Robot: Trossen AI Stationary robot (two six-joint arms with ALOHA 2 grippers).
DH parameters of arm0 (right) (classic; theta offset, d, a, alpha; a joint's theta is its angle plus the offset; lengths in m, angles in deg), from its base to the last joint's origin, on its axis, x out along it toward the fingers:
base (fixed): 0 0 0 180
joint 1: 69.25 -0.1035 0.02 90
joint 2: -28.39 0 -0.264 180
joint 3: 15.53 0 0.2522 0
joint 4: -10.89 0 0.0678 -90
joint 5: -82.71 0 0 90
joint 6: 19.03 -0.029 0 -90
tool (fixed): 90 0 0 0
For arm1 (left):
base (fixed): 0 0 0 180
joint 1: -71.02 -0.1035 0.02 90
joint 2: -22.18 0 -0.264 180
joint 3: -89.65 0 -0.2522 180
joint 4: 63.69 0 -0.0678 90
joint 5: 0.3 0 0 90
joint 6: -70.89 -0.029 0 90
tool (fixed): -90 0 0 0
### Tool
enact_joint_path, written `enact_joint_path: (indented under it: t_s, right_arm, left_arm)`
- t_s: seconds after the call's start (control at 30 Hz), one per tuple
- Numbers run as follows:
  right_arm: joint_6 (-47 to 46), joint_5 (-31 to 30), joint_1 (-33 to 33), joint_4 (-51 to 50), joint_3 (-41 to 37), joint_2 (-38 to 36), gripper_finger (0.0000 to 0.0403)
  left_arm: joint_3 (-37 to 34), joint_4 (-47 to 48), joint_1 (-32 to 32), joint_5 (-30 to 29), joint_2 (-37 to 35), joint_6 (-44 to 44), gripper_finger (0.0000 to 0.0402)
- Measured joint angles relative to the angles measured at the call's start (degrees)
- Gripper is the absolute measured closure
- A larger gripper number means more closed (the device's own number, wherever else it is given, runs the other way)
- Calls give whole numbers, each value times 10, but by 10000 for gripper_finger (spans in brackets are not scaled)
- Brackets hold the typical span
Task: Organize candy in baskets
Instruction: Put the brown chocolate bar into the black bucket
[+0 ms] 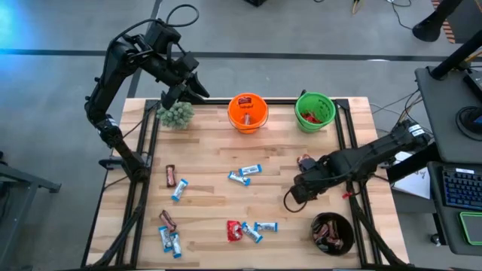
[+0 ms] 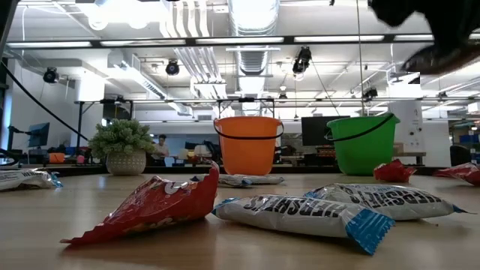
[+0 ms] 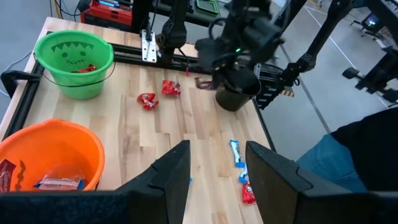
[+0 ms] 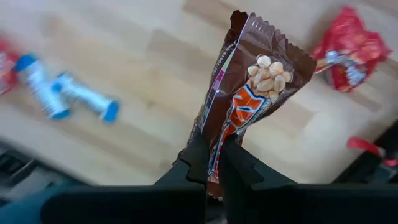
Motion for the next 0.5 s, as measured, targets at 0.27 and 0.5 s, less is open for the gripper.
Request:
enact_joint_path:
  t_s: [0.27,0.5]
  right_arm:
    - [-58,12,-88,-11,74,-4,391]
    - [-185,17,-193,-12,74,-3,391]
  left_arm:
    - [0,0,0,0,0,5,264]
    - [0,0,0,0,0,10,264]
